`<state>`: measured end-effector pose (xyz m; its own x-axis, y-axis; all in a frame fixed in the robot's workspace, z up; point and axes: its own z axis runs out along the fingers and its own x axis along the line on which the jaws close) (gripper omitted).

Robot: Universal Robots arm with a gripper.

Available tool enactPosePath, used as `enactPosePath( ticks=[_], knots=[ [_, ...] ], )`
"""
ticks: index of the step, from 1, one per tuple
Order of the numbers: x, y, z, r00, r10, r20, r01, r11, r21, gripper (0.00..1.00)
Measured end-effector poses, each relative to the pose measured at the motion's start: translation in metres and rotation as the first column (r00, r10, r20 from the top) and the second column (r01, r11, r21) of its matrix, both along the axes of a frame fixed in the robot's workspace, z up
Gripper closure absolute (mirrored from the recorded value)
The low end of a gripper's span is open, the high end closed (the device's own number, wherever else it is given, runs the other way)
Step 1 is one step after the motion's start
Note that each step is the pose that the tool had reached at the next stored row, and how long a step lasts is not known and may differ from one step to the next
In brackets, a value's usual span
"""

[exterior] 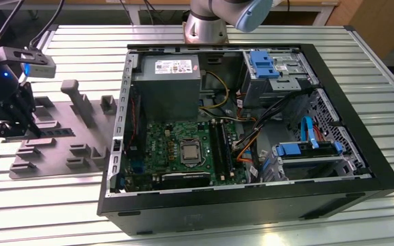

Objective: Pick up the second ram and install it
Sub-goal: 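Pick up the second ram and move it above second insertion slot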

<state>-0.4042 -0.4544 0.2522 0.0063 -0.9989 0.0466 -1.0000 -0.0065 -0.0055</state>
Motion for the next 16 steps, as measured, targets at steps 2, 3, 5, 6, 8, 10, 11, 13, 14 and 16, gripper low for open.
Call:
enactPosePath(
  ticks=[2, 3, 5, 6, 8, 10, 11, 13, 14, 16],
  knots=[
    [0.0000, 0.0000, 0.0002, 1.0000, 0.000, 0.0000, 0.000, 1.0000, 0.0000, 0.86],
    [0.0000, 0.0000, 0.0004, 1.0000, 0.000, 0.0000, 0.000, 1.0000, 0.0000, 0.86],
    [0.0000, 0.0000, 0.0023, 1.0000, 0.000, 0.0000, 0.000, 1.0000, 0.0000, 0.86],
    [0.0000, 0.0000, 0.0036, 1.0000, 0.000, 0.0000, 0.000, 1.0000, 0.0000, 0.86],
    [0.0000, 0.0000, 0.0039, 1.0000, 0.000, 0.0001, 0.000, 1.0000, 0.0000, 0.86],
    [0.0000, 0.0000, 0.0044, 1.0000, 0.000, 0.0000, 0.000, 1.0000, -0.0001, 0.86],
    [0.0000, 0.0000, 0.0048, 1.0000, 0.000, -0.0001, 0.000, 1.0000, -0.0001, 0.86],
    [0.0000, 0.0000, 0.0055, 1.0000, 0.000, -0.0001, 0.000, 1.0000, -0.0001, 0.86],
    [0.0000, 0.0000, 0.0060, 1.0000, 0.000, -0.0002, 0.000, 1.0000, -0.0002, 0.86],
    [-0.0001, 0.0000, 0.0071, 1.0000, 0.000, -0.0001, 0.000, 1.0000, -0.0001, 0.86]
  ],
)
